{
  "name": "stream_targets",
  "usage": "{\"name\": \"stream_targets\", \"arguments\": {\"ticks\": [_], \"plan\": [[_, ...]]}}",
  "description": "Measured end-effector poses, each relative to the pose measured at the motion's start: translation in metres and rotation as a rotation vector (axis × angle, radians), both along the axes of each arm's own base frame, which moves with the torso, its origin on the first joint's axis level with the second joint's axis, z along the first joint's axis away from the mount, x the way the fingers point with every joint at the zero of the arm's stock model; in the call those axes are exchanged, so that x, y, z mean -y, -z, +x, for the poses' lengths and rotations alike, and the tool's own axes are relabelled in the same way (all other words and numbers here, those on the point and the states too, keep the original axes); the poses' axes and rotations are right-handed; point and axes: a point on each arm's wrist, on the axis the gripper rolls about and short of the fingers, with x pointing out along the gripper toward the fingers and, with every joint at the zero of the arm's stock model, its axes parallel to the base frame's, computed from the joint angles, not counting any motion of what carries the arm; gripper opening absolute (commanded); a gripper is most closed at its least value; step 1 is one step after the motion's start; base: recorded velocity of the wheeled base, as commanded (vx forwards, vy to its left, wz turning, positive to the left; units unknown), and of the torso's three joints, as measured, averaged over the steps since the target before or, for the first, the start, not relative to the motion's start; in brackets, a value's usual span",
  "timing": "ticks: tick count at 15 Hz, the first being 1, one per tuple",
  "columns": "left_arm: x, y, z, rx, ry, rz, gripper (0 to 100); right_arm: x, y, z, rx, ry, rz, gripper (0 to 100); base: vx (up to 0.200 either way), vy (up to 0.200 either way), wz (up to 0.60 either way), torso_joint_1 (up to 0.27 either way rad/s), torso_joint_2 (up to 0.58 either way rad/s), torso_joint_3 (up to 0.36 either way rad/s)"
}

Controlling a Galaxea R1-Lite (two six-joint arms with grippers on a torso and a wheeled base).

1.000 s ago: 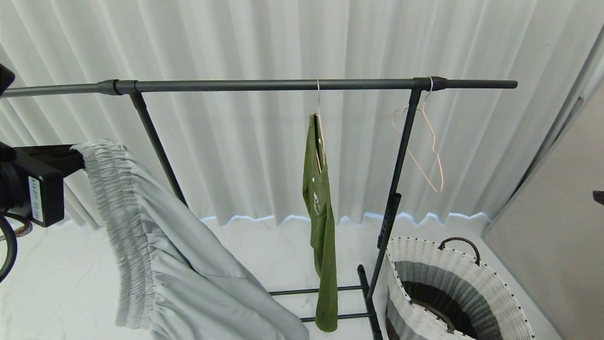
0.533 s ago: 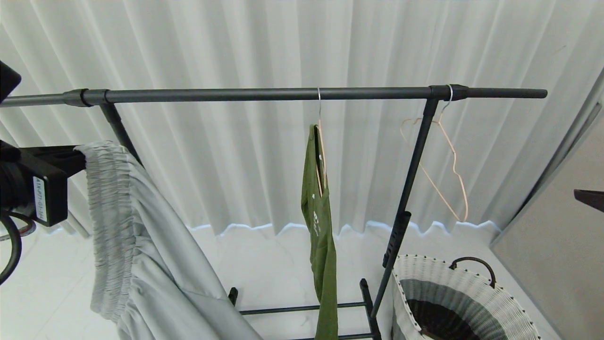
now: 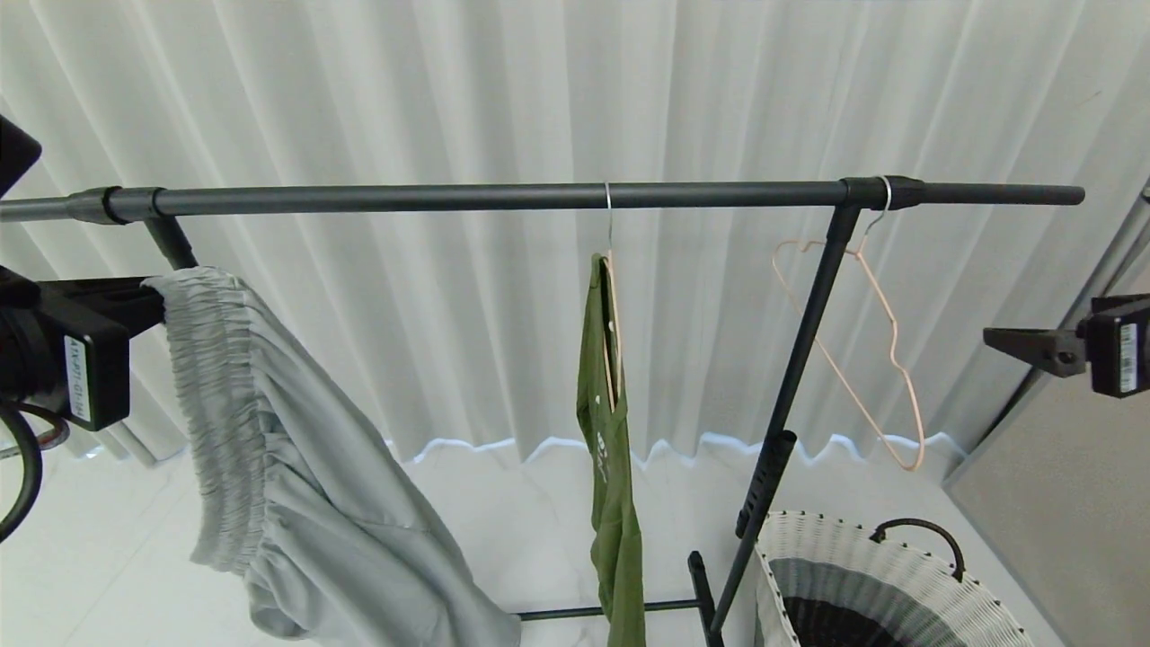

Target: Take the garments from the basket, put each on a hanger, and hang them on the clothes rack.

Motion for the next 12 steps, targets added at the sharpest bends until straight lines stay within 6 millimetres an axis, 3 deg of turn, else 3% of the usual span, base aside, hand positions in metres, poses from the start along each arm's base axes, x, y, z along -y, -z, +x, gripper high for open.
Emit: {"name": "stream_targets", "arguments": {"ticks": [5, 9, 12], "plan": [[0.001, 0.000, -0.001, 0.003, 0.010, -0.001, 0, -0.020, 0.021, 0.051, -0.055, 0.024, 0.019, 100, 0.000, 0.000, 0.00, 0.000, 0.00, 0.000], [0.002, 0.001, -0.003, 0.000, 0.020, 0.000, 0, -0.050, 0.029, 0.080, -0.095, 0.071, 0.096, 100, 0.000, 0.000, 0.00, 0.000, 0.00, 0.000], [0.003, 0.002, -0.005, 0.001, 0.029, 0.000, 0, -0.062, 0.043, 0.096, -0.138, 0.096, 0.099, 100, 0.000, 0.000, 0.00, 0.000, 0.00, 0.000]]}}
